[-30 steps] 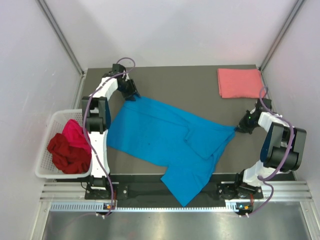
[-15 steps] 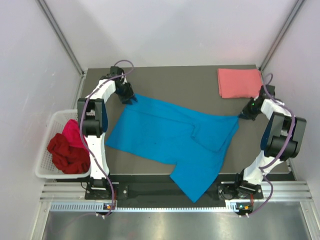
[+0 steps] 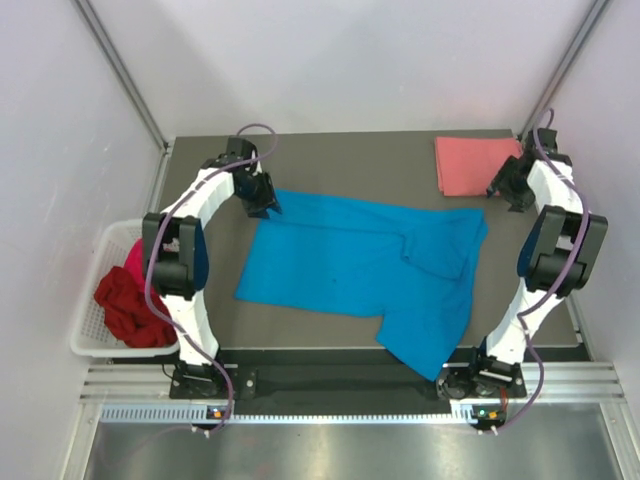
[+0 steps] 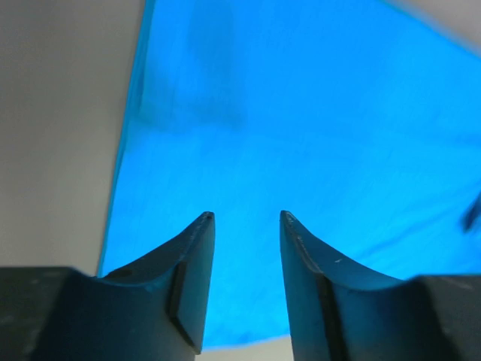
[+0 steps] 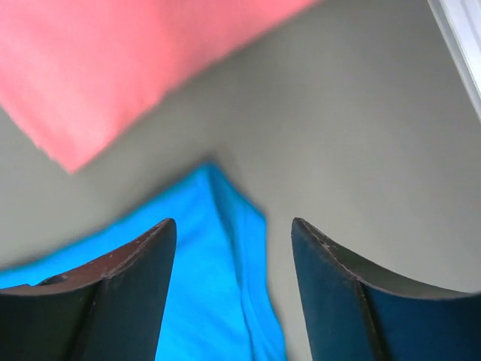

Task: Fold and stack the t-shirts
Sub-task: Fold the tshirt

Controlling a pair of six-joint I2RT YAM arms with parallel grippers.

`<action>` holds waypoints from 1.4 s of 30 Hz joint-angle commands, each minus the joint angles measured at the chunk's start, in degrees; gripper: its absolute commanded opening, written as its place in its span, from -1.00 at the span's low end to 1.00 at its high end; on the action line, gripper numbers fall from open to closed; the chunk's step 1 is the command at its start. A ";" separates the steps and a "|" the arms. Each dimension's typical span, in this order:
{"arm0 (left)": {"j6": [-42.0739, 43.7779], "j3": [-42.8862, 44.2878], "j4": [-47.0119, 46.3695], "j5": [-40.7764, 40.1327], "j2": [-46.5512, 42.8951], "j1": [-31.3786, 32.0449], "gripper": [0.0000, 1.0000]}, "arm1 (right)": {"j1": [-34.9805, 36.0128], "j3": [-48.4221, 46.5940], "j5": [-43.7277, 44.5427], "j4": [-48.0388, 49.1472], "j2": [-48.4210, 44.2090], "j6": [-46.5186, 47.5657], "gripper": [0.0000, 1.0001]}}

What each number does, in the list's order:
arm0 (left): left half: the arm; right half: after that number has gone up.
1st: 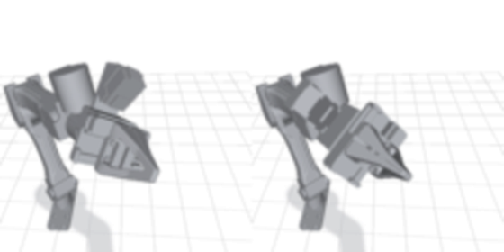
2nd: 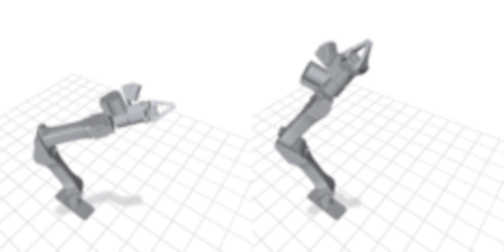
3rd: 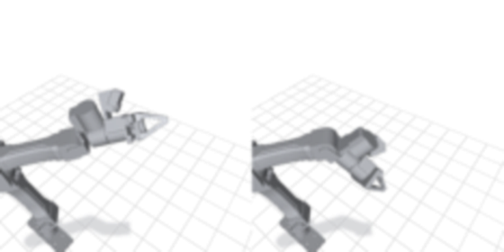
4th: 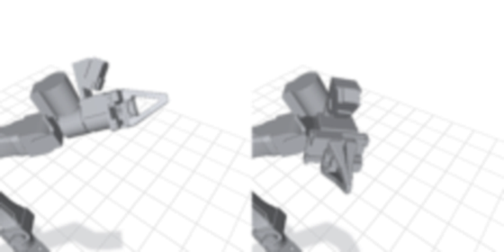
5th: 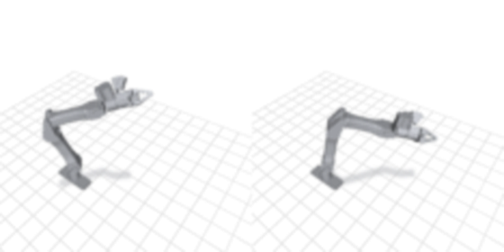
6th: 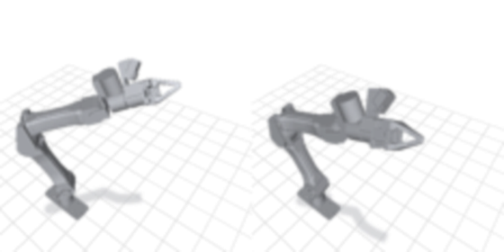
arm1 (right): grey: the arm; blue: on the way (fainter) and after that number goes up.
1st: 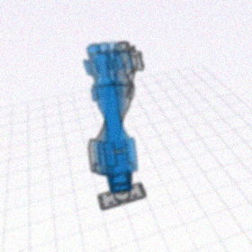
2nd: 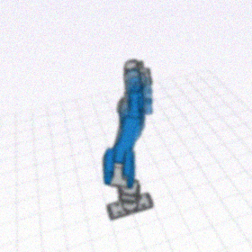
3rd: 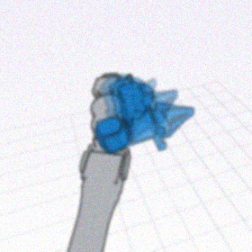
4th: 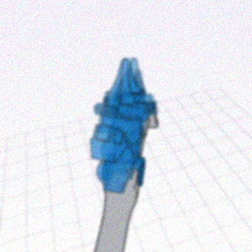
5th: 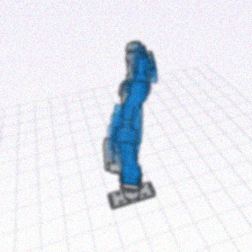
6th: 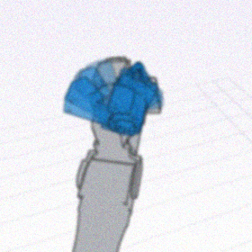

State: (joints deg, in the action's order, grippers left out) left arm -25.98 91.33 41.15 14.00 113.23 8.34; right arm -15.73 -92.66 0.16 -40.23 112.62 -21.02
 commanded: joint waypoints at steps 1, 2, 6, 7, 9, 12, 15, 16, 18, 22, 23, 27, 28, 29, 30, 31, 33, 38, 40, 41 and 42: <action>2.07 -6.50 3.05 -5.90 -10.63 0.62 -0.11 | 3.94 0.63 6.86 -9.78 -12.82 2.29 0.27; 2.33 -8.60 3.32 -7.48 -12.23 0.71 -0.12 | 4.91 2.12 6.52 -10.48 -15.12 2.47 0.29; 2.16 -20.01 5.08 -12.94 -19.26 0.71 -0.17 | 17.54 11.00 1.60 -11.89 -24.89 3.35 0.32; 2.07 -21.70 5.26 -12.86 -21.45 0.80 -0.17 | 20.27 12.93 0.03 -11.54 -27.95 3.18 0.32; 1.55 -26.35 4.04 -12.16 -23.66 0.80 -0.17 | 27.81 20.10 -3.84 -9.19 -30.60 1.60 0.32; 0.67 -28.40 0.62 -10.66 -25.95 0.80 -0.11 | 35.64 29.34 -6.83 -4.79 -34.65 -1.82 0.32; 1.10 -23.69 -3.77 -8.99 -23.77 0.80 0.07 | 40.05 31.40 -9.39 -3.10 -35.54 -3.85 0.32; 1.36 -21.48 -4.31 -9.42 -20.80 0.72 0.12 | 40.77 31.14 -9.39 -3.80 -36.06 -4.03 0.32; 3.82 -13.43 -5.63 -9.78 -16.75 0.37 0.24 | 41.48 29.92 -9.65 -4.59 -37.29 -3.95 0.32; 8.39 1.37 -5.19 -9.09 -2.27 -0.78 0.27 | 41.30 27.01 -9.13 -8.02 -38.79 -3.24 0.33; 10.84 5.92 -5.46 -7.60 -0.05 -1.04 0.27 | 41.22 26.23 -9.13 -9.33 -38.96 -2.98 0.33; 15.43 14.20 -8.36 -4.87 8.13 -1.83 0.26 | 40.16 25.86 -9.21 -11.09 -40.46 -2.80 0.34; 16.65 15.36 -9.15 -4.16 10.76 -1.92 0.24 | 39.64 25.87 -9.91 -11.54 -40.55 -2.63 0.34; 17.27 16.41 -10.72 -3.72 11.91 -2.01 0.23 | 38.94 25.87 -10.09 -11.71 -40.63 -2.45 0.34; 17.62 18.08 -11.52 -3.80 12.97 -2.01 0.23 | 37.80 25.78 -10.36 -12.15 -40.98 -2.19 0.34; 17.89 18.44 -12.48 -3.72 14.55 -2.01 0.23 | 37.18 25.69 -10.62 -12.33 -40.90 -1.93 0.34; 18.33 18.53 -15.90 -1.97 15.70 -2.01 0.21 | 35.08 25.25 -10.80 -12.59 -40.90 -1.40 0.34; 17.37 19.15 -16.45 0.94 18.61 -1.83 0.12 | 31.46 24.02 -12.99 -12.24 -38.88 -0.78 0.32; 17.10 16.79 -17.15 2.17 17.56 -1.83 0.10 | 31.20 23.93 -13.26 -11.72 -37.83 -0.69 0.32; 17.10 15.56 -17.59 1.56 17.12 -1.66 0.09 | 30.93 24.02 -13.61 -11.02 -37.47 -0.78 0.32; 17.19 13.72 -17.76 1.12 16.59 -1.57 0.08 | 30.84 24.37 -13.87 -10.49 -36.86 -0.87 0.32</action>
State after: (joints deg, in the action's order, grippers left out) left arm -9.78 107.15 27.46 13.39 132.38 6.55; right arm 15.64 -66.11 -11.75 -52.45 74.56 -22.52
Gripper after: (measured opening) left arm 0.545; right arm 0.662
